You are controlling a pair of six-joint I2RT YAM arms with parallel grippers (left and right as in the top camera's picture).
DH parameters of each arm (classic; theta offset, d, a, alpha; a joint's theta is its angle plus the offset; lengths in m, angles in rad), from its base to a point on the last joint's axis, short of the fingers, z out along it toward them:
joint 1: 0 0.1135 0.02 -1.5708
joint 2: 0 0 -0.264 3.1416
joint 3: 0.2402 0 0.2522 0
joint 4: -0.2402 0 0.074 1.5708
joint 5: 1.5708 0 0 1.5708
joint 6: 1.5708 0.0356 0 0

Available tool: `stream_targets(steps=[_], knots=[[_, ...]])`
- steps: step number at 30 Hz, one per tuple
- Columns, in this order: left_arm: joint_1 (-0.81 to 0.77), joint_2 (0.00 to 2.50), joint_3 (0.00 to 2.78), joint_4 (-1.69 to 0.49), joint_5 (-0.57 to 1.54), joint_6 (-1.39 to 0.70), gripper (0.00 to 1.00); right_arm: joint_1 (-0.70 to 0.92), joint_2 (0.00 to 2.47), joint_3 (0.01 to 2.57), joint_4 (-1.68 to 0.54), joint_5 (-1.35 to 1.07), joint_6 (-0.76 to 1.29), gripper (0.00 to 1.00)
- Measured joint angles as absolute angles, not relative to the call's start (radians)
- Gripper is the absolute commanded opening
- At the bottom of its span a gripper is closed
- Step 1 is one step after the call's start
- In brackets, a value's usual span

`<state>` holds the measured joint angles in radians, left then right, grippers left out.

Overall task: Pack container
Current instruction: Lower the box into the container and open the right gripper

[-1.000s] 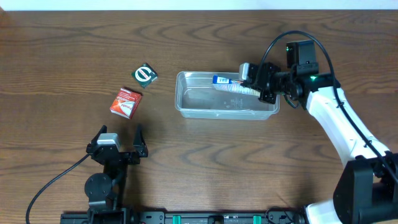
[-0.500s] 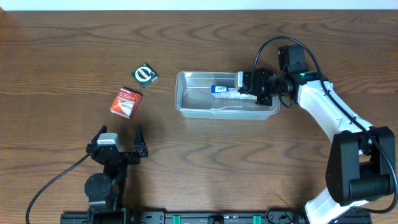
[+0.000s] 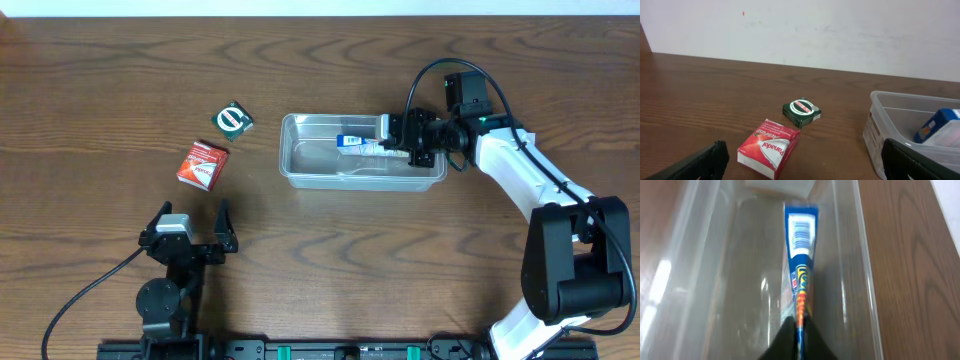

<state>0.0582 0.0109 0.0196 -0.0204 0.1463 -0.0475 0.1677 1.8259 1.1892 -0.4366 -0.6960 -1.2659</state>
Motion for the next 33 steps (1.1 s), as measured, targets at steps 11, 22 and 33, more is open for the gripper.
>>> stream_targets(steps=[11, 22, 33], knots=[[0.058, 0.011, 0.020, -0.020, 0.146, -0.047, 0.98, 0.168, 1.843, 1.189, -0.433, -0.629, -1.276, 0.67], [0.058, 0.011, 0.020, -0.020, 0.146, -0.047, 0.98, 0.168, 1.812, 1.189, -0.455, -0.630, -1.215, 0.68], [0.058, 0.011, 0.020, -0.020, 0.146, -0.047, 0.98, 0.168, 1.628, 1.189, -0.565, -0.643, -1.187, 0.69]])
